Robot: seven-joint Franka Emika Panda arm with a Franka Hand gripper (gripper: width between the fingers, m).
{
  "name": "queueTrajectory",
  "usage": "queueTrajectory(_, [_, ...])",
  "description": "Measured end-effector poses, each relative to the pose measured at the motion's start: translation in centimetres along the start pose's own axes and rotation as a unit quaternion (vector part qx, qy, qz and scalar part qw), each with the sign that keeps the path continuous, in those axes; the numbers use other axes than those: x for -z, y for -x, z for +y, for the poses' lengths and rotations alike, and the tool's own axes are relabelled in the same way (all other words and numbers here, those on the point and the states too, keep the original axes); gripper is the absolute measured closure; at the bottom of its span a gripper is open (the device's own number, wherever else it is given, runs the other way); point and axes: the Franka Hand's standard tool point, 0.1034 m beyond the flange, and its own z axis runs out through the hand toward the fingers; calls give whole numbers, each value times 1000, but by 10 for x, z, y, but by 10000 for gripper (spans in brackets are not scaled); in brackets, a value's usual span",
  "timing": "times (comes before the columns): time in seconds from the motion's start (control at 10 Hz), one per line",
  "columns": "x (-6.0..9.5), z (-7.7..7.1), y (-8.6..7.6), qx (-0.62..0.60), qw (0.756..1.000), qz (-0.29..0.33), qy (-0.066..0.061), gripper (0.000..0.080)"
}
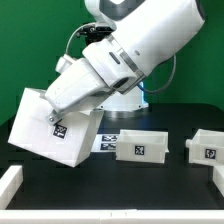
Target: Assemble drawer
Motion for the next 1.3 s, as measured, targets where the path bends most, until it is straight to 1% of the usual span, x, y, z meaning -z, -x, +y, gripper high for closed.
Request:
queueTrajectory(0.2, [-1,0,1,-1,1000,0,-1,735])
queueTrajectory(0.3, [-2,0,1,-1,1000,-3,0,735])
queueTrajectory(0.4, [-7,-1,3,3,1000,-16,4,735])
queueTrajectory(0.5, [-10,0,6,2,999,-32,15,735])
queueTrajectory(0.7, [-25,7,14,-14,996,-76,35,735])
queueTrajectory(0.8, [-29,8,10,-19,993,-97,56,735])
queueTrajectory(0.9, [-28,6,5,-28,991,-111,65,735])
queueTrajectory(1.0, [-23,4,1,-24,992,-108,67,735])
queueTrajectory(1.3, [-23,5,2,-24,992,-109,67,735])
